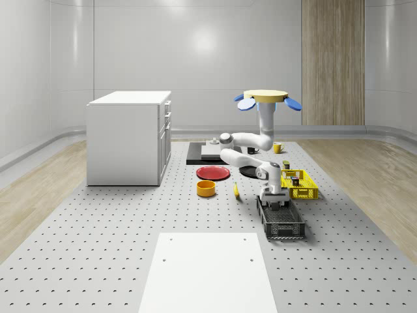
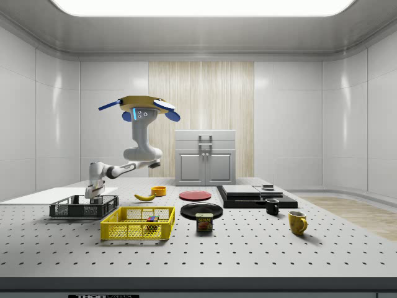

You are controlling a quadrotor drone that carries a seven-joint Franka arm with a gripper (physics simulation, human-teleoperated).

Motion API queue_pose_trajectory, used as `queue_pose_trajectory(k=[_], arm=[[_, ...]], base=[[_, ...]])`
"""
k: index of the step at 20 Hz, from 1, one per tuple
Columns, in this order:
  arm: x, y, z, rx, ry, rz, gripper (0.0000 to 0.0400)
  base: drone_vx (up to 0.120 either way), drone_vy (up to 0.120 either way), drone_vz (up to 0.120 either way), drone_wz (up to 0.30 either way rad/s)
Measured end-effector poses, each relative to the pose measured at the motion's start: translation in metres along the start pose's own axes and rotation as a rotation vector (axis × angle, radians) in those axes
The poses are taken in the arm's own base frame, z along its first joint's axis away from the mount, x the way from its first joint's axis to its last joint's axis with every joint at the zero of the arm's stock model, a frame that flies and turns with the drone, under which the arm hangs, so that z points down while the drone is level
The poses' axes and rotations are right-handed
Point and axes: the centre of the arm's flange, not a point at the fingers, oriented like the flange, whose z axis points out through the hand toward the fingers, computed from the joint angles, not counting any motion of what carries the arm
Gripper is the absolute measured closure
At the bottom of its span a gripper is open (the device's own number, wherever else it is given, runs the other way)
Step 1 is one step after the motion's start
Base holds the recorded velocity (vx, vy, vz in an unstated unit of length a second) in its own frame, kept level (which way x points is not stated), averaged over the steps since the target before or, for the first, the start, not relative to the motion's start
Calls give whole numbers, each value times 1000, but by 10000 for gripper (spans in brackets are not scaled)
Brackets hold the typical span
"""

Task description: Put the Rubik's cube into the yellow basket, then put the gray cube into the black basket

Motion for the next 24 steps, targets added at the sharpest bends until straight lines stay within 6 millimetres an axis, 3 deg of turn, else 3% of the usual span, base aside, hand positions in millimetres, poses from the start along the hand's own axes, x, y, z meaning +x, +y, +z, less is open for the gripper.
queue_pose_trajectory(k=[8, 11, 14, 24], arm=[[-11, -11, 13, 0, 0, 0, 150], [-12, -12, 15, 0, 0, 0, 71], [-13, -13, 8, 0, 0, 0, 33], [-13, -13, -20, 0, 0, 0, 3]], base=[[0, 0, 0, 0], [0, 0, 0, 0], [0, 0, 0, 0], [0, 0, 0, 0]])
